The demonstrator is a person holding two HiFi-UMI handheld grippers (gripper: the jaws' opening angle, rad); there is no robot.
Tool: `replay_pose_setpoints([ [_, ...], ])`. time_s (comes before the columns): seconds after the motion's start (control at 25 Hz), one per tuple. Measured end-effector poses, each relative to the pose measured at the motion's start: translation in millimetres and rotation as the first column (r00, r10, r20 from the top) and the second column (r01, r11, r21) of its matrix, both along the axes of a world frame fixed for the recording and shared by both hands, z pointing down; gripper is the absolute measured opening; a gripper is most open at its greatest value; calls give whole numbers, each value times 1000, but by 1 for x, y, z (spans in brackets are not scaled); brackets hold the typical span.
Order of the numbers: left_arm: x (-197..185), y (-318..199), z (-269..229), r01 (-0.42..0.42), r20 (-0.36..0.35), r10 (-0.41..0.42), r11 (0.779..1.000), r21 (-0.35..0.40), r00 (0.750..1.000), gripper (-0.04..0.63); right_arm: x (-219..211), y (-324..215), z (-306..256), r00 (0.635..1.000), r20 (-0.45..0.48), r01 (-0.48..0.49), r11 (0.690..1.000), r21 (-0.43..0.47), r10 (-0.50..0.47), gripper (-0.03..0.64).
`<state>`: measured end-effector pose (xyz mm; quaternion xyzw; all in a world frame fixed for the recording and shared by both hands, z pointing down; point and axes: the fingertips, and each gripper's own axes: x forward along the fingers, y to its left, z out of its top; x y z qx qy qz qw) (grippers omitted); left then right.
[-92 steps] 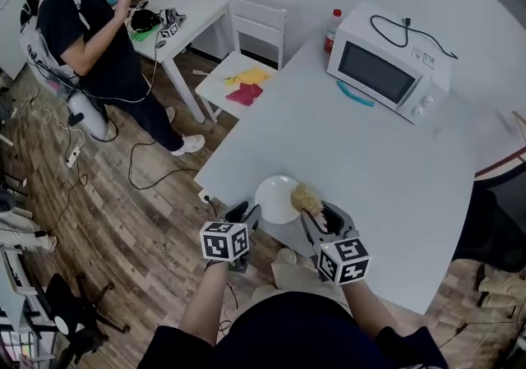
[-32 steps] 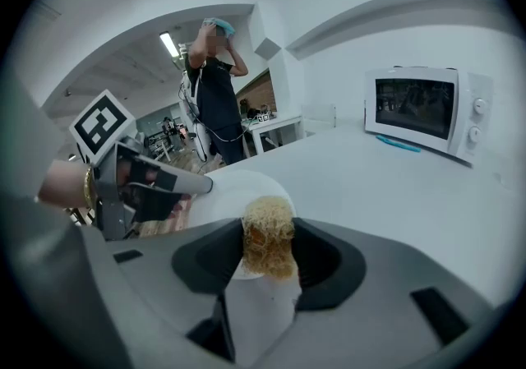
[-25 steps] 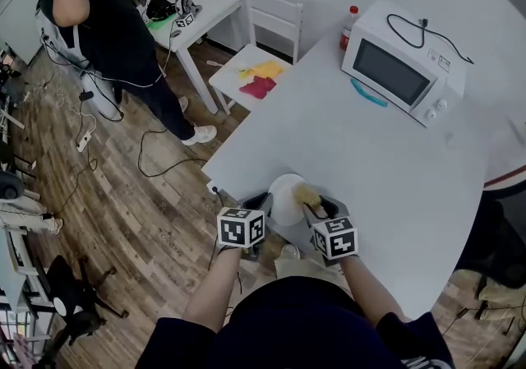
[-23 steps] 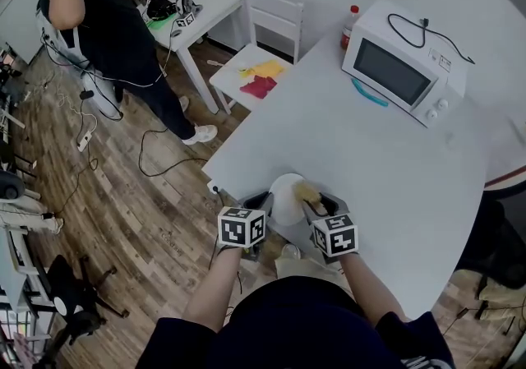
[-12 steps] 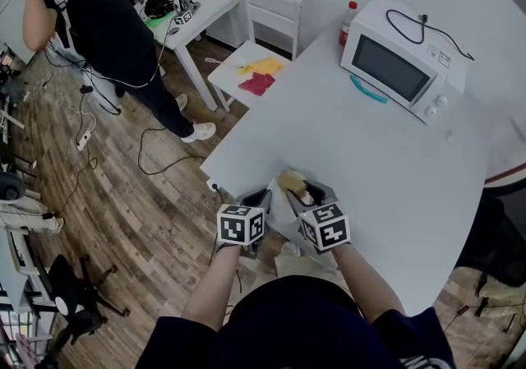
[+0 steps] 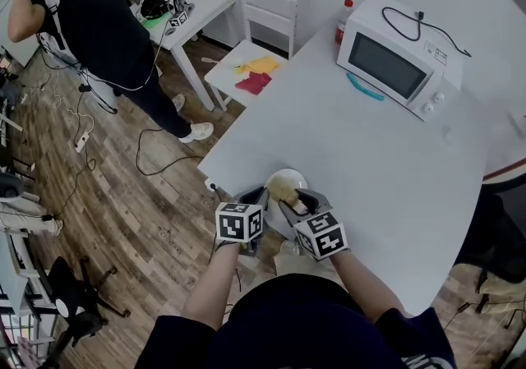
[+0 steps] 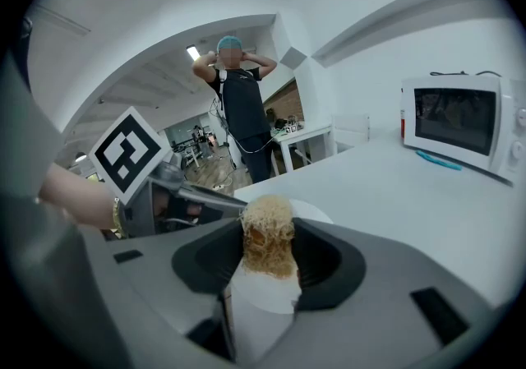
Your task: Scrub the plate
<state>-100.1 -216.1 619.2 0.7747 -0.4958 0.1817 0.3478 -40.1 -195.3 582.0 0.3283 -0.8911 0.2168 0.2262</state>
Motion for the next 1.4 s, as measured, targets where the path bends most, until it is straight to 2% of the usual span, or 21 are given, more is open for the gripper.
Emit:
replay_pose_setpoints([
  [0.2,-2,0,2,11,9,-11,1000,-6,1000,37,6,14,10,1000,22,12,998,-58,-11,179],
  [0.4,-6,-1,2,20,22,-20,1000,-4,1000,37,8,38,24,995,-1,95,990,-102,-96,179],
  [0.52,-6,-1,2,11,38,-11,1000,0,999,37,13,47,31,993,-19,112,986,-125,-115,179],
  [0.68,-6,1,2,7,41,-7,1000,1,999,37,31,42,40,995,-49,85,988,-130,-92,179],
  [0.92,-7,4,3,-11,58,10,1000,12,998,37,55,20,43,996,-93,-8,992,-129,-4,179],
  [1.4,-6,6,1,-27,56,26,999,18,998,37,36,-29,26,990,-134,-56,997,-47,49,179],
])
